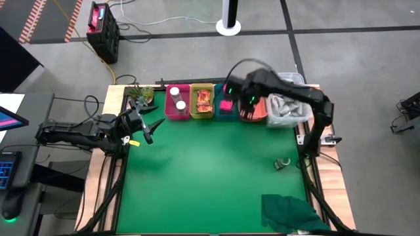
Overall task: Sort spices by type
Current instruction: Put the left green seasoning bottle into the orange bin
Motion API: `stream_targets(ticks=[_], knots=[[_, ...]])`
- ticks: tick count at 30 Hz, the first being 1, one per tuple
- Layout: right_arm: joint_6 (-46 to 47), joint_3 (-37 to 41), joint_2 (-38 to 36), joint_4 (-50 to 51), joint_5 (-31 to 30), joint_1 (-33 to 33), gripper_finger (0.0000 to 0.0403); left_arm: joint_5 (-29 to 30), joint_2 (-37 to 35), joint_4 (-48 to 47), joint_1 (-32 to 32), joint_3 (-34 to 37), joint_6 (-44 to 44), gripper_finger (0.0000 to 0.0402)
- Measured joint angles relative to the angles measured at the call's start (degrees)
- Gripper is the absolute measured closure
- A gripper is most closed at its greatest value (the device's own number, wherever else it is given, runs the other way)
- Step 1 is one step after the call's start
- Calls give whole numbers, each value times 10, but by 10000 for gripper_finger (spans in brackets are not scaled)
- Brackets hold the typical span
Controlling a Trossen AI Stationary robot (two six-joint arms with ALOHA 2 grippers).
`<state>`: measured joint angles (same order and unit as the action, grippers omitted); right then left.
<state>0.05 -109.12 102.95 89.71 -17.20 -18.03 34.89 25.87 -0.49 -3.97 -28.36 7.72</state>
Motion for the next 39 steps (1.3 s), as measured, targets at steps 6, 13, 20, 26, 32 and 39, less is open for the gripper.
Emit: stream_targets(ticks=[6, 13, 20, 26, 32, 39], knots=[[-19, 0, 15, -40, -1, -99, 179, 0, 0, 0, 0, 0, 1, 143], [-112, 0, 72, -62, -21, -165, 178, 0, 0, 0, 0, 0, 2, 143], [-169, 0, 141, -60, -29, -176, 178, 0, 0, 0, 0, 0, 10, 143], [-199, 0, 189, -63, -53, -172, 178, 0, 0, -1, 0, 0, 13, 143], [-220, 0, 218, -63, -53, -172, 178, 0, 0, -1, 0, 0, 21, 143], [-226, 0, 220, -78, -53, -178, 175, 0, 0, -1, 0, 0, 26, 143]])
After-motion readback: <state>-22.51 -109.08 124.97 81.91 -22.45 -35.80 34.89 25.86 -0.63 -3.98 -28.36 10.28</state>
